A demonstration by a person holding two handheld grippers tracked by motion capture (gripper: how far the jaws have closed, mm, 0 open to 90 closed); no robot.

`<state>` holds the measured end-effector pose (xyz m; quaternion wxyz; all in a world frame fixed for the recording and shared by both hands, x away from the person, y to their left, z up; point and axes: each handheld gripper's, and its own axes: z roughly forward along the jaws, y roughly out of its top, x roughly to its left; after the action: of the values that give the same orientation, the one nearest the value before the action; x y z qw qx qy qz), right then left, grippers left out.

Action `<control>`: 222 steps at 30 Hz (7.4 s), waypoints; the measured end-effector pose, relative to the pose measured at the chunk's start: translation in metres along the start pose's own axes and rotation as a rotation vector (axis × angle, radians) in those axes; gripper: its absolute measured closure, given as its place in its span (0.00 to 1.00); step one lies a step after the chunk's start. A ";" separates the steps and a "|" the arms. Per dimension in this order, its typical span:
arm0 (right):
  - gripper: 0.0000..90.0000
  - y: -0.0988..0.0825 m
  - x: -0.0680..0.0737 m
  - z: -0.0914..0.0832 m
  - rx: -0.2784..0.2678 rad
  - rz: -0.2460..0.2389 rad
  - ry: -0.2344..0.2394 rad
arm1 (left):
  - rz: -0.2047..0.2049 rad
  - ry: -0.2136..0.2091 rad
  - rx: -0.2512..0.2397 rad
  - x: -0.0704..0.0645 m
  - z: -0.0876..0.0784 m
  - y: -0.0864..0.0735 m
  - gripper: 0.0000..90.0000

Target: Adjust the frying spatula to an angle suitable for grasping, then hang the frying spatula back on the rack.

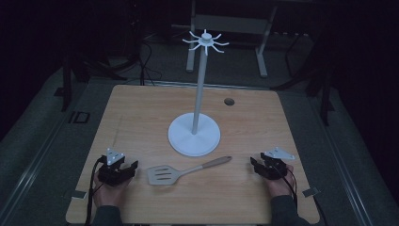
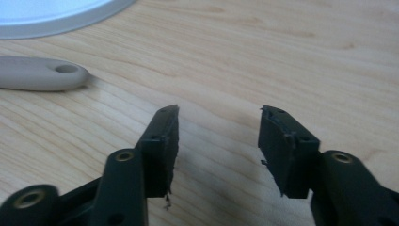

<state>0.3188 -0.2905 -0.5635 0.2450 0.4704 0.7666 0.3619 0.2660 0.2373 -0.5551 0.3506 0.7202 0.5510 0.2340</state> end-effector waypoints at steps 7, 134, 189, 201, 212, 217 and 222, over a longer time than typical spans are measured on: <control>0.61 0.004 0.010 -0.007 -0.043 -0.023 0.031 | -0.018 -0.034 -0.067 -0.001 -0.012 0.005 0.48; 0.67 0.016 0.002 -0.001 -0.041 0.062 0.029 | 0.574 -0.378 0.447 -0.186 0.093 0.121 0.74; 0.66 0.013 0.000 0.003 -0.043 0.111 0.040 | 0.478 -0.247 0.530 -0.096 0.084 0.098 0.82; 0.65 0.010 -0.009 0.004 -0.053 0.179 0.057 | 0.457 -0.259 0.506 -0.097 0.088 0.098 0.81; 0.63 0.009 -0.009 0.005 -0.048 0.178 0.052 | 0.448 -0.222 0.439 -0.103 0.079 0.101 0.82; 0.63 0.010 -0.007 0.006 -0.045 0.173 0.056 | 0.449 -0.208 0.353 -0.109 0.063 0.108 0.82; 0.62 0.010 -0.007 0.006 -0.045 0.169 0.058 | 0.446 -0.194 0.271 -0.119 0.050 0.112 0.82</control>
<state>0.3314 -0.2916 -0.5594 0.2020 0.5173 0.7226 0.4118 0.3388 0.0948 -0.4961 0.2421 0.8832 0.3687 0.1594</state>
